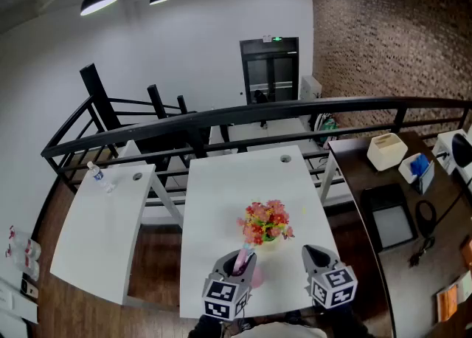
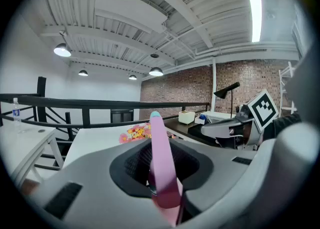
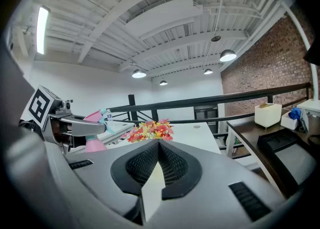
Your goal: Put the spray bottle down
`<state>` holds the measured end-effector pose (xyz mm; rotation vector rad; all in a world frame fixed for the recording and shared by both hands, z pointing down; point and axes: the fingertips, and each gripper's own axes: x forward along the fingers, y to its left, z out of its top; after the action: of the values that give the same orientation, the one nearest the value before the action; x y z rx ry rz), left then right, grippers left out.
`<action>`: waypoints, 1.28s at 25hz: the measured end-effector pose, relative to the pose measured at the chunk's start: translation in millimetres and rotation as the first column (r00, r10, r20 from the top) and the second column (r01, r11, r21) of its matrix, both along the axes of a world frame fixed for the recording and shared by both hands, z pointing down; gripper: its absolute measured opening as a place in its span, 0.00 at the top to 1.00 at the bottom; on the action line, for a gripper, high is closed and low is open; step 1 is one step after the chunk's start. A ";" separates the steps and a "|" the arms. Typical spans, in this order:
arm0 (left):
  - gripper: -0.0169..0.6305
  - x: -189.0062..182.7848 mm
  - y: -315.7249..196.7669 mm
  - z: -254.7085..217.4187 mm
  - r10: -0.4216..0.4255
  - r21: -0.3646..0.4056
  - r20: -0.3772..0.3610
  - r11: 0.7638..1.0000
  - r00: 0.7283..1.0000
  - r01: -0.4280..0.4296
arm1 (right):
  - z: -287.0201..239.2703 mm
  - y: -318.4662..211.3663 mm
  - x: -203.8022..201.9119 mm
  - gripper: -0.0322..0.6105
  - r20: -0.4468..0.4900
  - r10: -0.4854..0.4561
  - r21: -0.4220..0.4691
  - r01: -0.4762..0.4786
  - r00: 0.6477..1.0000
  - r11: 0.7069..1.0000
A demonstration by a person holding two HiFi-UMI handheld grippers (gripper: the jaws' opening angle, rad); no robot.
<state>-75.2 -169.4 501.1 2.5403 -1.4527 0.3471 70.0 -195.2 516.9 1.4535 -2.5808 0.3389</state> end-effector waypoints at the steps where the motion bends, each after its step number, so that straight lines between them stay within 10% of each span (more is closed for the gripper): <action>1: 0.82 7.1 -2.5 0.0 0.015 0.013 0.013 1.000 1.000 -0.016 | 0.0 -0.3 1.2 0.97 -0.001 -0.002 -0.002 0.002 1.000 1.000; 13: 0.82 72.8 -29.0 31.8 0.143 0.073 0.166 0.985 0.976 -0.157 | 0.2 -0.7 15.8 0.97 0.007 0.015 -0.010 -0.015 1.000 1.000; 32: 0.82 78.0 -53.0 54.5 0.080 0.045 0.172 0.995 0.982 -0.089 | 1.5 -6.9 30.3 0.97 -0.002 0.020 -0.010 -0.020 1.000 1.000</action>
<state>2.8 -222.4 555.6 2.6780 -1.4303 0.5586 100.3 -202.2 518.4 1.4763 -2.5611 0.3530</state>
